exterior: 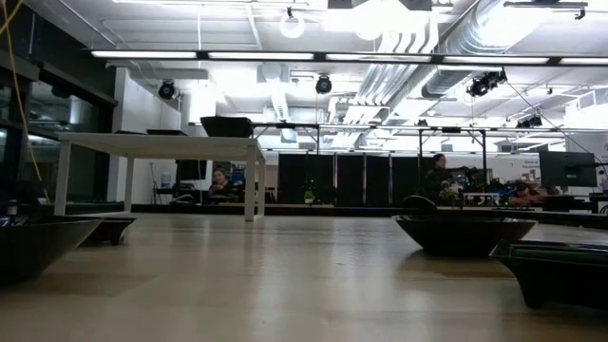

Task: Pick & Place Mini shaped plates
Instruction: Stack the black square plate on top of the black square plate on the shelf

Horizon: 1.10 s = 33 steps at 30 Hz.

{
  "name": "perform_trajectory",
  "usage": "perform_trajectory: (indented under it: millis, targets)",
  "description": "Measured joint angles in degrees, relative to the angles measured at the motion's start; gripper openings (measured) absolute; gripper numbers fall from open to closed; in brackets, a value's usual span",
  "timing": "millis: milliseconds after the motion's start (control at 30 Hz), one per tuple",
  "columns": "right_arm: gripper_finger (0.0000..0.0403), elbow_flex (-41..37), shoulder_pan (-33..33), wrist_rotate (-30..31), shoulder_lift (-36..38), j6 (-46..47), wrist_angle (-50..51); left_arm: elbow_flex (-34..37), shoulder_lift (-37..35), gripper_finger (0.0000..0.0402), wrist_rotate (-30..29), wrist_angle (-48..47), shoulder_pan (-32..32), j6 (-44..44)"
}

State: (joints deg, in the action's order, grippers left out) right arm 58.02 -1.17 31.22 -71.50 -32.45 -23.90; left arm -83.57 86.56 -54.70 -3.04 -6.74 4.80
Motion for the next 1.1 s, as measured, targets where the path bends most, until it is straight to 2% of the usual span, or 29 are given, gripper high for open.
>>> perform_trajectory:
  millis: [167,233,533,1100]
  targets:
    - [0.0009,0.00,0.00,0.00,0.00,0.00,-0.35,0.00,0.00,0.0014,0.26,0.01,-0.02,0.00]
    - [0.0008,0.00,0.00,0.01,0.00,0.17,-0.35,0.00,0.00,0.0004,0.53,0.01,-0.02,0.00]
    - [0.0009,0.00,0.02,-0.04,0.00,0.33,-0.35,0.00,0.00,0.0021,1.43,0.01,-0.02,0.07]
    - [0.0011,0.00,0.02,-0.40,0.00,0.44,0.11,0.00,0.00,0.0022,1.49,0.56,0.02,0.07]
